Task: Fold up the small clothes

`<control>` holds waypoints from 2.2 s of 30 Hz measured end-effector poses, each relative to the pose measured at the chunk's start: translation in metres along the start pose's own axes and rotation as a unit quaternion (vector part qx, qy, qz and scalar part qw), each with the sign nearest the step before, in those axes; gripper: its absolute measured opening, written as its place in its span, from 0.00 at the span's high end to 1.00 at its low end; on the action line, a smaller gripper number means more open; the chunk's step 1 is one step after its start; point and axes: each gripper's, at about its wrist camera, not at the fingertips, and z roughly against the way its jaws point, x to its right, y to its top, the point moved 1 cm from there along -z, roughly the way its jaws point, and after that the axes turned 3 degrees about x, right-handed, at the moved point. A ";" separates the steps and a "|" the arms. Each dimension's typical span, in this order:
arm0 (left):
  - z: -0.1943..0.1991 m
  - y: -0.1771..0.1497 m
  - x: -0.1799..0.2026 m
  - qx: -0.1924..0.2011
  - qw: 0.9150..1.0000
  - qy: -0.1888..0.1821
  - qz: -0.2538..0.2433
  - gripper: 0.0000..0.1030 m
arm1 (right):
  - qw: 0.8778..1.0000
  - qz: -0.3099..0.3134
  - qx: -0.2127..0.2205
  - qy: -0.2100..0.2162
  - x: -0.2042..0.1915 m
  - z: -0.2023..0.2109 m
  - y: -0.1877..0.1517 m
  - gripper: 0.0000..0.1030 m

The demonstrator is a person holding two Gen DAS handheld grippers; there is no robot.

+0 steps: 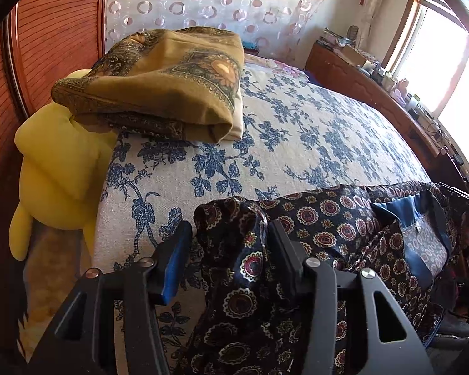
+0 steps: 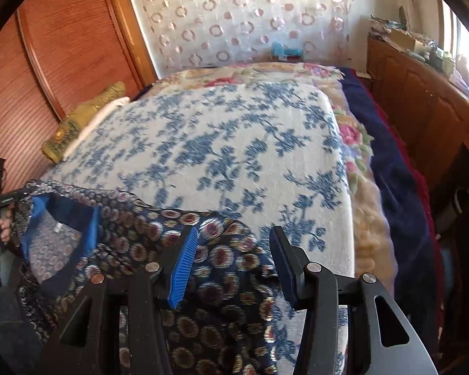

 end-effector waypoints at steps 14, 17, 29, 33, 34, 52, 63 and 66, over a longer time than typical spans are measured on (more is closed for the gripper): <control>0.005 0.001 0.018 0.001 0.999 -0.018 -0.038 0.89 | 0.997 0.035 -0.062 0.012 -0.014 -0.024 0.000 0.82; 0.012 0.002 0.024 0.007 0.999 -0.027 -0.046 0.92 | 0.997 0.057 -0.059 0.008 -0.025 -0.021 -0.001 0.90; 0.122 0.038 0.063 0.146 0.985 -0.059 -0.066 0.94 | 0.992 0.052 0.115 -0.007 -0.039 0.099 0.030 0.94; 0.163 0.066 0.072 0.212 0.973 -0.055 -0.068 0.94 | 0.982 0.071 0.174 -0.020 -0.050 0.146 0.053 0.94; 0.171 0.078 0.075 0.226 0.970 -0.052 -0.072 0.94 | 0.979 0.078 0.186 -0.025 -0.054 0.154 0.060 0.94; 0.018 0.209 0.048 0.160 0.984 0.055 -0.061 0.72 | 0.979 0.057 0.107 -0.167 -0.079 -0.018 0.221 0.63; 0.012 0.139 0.053 0.124 0.991 0.002 -0.059 0.26 | 0.990 0.027 0.065 -0.124 -0.067 -0.032 0.154 0.57; 0.016 0.121 0.065 0.120 0.991 0.000 -0.066 0.26 | 0.992 0.009 0.062 -0.107 -0.051 -0.020 0.133 0.57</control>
